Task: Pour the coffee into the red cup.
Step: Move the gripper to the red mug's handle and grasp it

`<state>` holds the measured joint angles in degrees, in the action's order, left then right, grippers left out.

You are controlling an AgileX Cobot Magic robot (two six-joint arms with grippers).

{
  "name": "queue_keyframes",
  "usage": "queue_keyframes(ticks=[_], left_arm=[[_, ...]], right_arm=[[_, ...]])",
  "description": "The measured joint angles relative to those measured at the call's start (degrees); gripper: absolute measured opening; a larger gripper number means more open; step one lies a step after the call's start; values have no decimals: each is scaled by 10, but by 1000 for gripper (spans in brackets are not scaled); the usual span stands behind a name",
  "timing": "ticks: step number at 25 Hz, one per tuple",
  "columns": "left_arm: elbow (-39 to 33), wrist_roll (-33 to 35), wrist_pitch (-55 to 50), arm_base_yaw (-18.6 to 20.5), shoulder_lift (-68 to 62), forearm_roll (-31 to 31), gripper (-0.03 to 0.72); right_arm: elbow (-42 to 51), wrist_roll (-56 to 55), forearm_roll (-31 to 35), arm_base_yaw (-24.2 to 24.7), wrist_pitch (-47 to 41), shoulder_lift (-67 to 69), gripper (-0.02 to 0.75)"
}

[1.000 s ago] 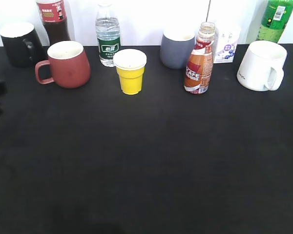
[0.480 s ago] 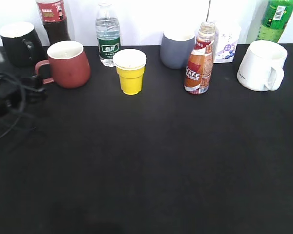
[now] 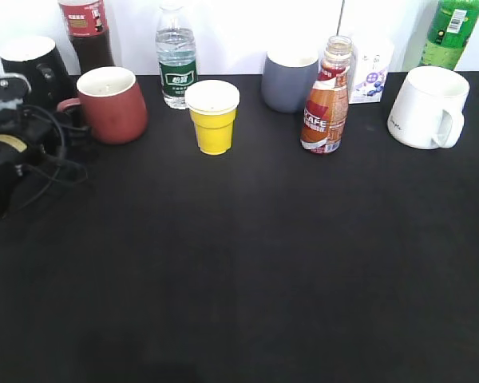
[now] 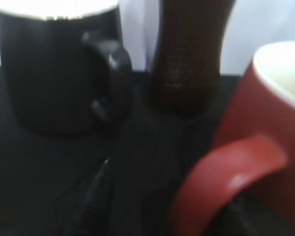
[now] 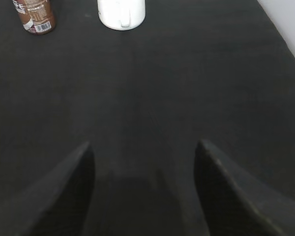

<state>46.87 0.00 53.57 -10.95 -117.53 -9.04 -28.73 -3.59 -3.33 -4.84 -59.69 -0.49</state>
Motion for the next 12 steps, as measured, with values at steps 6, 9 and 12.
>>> queue_keyframes(ticks=[6,9,12], left_arm=[[45,0,-4,0,-29,1,290],[45,0,-3,0,-33,5,127],[45,4,-2,2,-33,13,90]], right_arm=[[0,0,0,0,0,0,501],[0,0,0,0,0,0,501],[0,0,1,0,0,0,501]])
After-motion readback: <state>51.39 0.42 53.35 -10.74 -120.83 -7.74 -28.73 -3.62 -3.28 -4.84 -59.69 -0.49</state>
